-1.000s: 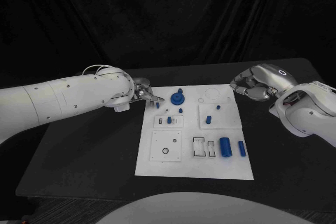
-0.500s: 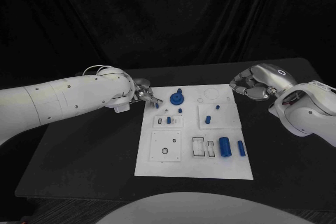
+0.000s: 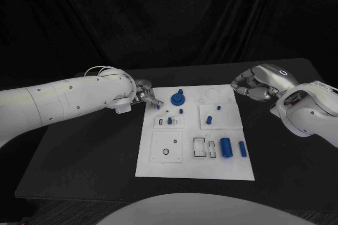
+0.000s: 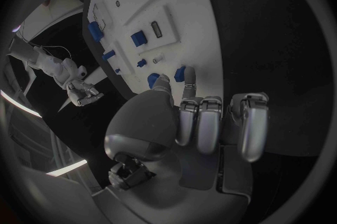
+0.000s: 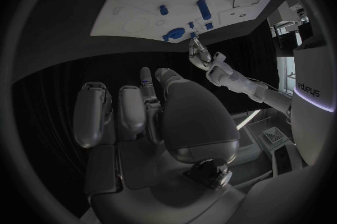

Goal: Assemble the parts on the task board

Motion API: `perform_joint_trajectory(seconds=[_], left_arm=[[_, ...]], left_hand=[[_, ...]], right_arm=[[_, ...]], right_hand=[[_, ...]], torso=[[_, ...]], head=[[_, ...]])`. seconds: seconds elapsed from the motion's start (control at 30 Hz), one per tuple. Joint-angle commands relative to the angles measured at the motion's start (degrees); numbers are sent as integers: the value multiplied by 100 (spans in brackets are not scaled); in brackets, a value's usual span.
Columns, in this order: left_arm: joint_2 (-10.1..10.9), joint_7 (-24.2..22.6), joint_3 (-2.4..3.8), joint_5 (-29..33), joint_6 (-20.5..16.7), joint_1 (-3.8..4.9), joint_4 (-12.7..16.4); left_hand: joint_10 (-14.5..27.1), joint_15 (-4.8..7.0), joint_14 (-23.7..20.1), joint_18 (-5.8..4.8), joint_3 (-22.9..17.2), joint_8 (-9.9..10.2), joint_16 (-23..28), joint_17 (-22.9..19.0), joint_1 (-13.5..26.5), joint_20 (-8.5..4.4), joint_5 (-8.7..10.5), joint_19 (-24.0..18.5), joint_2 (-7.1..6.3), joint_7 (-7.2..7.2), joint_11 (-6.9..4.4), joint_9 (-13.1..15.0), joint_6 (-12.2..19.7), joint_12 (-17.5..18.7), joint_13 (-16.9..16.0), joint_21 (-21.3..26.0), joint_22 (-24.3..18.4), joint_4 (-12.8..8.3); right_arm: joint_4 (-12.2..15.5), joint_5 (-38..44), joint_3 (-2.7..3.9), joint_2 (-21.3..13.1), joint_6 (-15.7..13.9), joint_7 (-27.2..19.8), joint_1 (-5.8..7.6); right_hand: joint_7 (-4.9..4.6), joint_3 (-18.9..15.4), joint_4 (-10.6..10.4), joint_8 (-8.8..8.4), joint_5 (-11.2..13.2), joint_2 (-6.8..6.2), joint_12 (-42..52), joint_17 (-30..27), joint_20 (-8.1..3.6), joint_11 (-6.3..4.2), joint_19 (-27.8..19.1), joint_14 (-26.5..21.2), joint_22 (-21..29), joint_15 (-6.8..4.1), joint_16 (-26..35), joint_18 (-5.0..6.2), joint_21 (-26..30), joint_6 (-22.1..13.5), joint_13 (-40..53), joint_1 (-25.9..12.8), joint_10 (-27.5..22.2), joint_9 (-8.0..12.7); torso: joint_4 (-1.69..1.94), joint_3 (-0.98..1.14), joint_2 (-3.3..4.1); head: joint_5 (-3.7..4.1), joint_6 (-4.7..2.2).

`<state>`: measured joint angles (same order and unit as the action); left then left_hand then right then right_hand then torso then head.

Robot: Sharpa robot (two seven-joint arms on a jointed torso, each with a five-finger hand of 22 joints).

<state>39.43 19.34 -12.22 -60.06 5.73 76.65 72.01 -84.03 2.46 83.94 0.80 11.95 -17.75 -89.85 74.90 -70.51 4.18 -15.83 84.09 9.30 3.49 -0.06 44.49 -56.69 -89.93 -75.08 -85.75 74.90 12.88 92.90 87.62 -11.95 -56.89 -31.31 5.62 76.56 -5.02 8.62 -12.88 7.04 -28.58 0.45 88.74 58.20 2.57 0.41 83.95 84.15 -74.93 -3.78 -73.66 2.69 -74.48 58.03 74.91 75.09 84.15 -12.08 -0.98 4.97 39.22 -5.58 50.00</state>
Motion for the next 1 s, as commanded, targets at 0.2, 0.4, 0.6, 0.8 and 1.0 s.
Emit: perform_joint_trajectory(seconds=[0.2,0.4,0.6,0.8,1.0], left_arm=[[-12,-31,4,-22,77,-15,-13],[-24,-30,4,-22,79,-17,-26],[-23,-29,4,-22,81,-18,-24],[-7,-28,4,-22,90,-19,-22],[10,-26,4,-22,100,-21,-7]], left_hand=[[-597,42,606,54,-182,8,-15,1510,-164,-54,-401,205,-52,-39,-51,113,63,-7,-1492,39,1333,-33],[-597,47,606,57,-335,58,-15,1510,-254,-61,-678,195,-86,-46,-58,164,83,-7,-1492,50,1329,-52],[-597,62,606,57,-605,112,-15,1510,-390,-74,-1136,197,-194,-63,-74,231,71,-7,-1492,47,1330,-94],[-597,80,606,55,-1128,173,-15,1510,-538,-94,-1214,202,-373,-80,-90,297,61,-7,-1492,39,1333,-153],[-597,76,606,55,-2528,215,-15,1510,-428,-112,-1201,206,-958,-54,-98,482,20,-7,-1492,34,1334,-320]], right_arm=[[-4,14,5,-2,20,97,-14],[-12,-45,5,9,31,87,-15],[-14,-83,5,1,43,88,-16],[-14,-92,5,-5,49,94,-16],[-21,-94,5,4,53,97,-17]], right_hand=[[-12,26,10,-33,-25,-11,-34,-15,-18,18,94,96,-1026,-27,36,84,40,10,1012,55,410,-11],[-12,47,36,-34,-29,-3,-31,-10,-26,17,96,98,-1028,-33,34,83,38,13,1022,81,413,-14],[-13,52,42,-35,-30,-2,-34,-16,-28,17,96,98,-1028,-34,38,82,38,13,1016,87,410,-14],[-14,59,52,-36,-32,0,-34,-22,-30,18,96,98,-1028,-35,41,82,38,12,1016,97,410,-15],[-15,64,58,-37,-35,1,-33,-24,-31,18,95,98,-1026,-36,42,83,44,11,1020,104,412,-16]], torso=[[1,0,3],[4,2,4],[3,1,3],[2,2,1],[1,2,-1]], head=[[3,0],[5,0],[8,0],[6,0],[1,0]])
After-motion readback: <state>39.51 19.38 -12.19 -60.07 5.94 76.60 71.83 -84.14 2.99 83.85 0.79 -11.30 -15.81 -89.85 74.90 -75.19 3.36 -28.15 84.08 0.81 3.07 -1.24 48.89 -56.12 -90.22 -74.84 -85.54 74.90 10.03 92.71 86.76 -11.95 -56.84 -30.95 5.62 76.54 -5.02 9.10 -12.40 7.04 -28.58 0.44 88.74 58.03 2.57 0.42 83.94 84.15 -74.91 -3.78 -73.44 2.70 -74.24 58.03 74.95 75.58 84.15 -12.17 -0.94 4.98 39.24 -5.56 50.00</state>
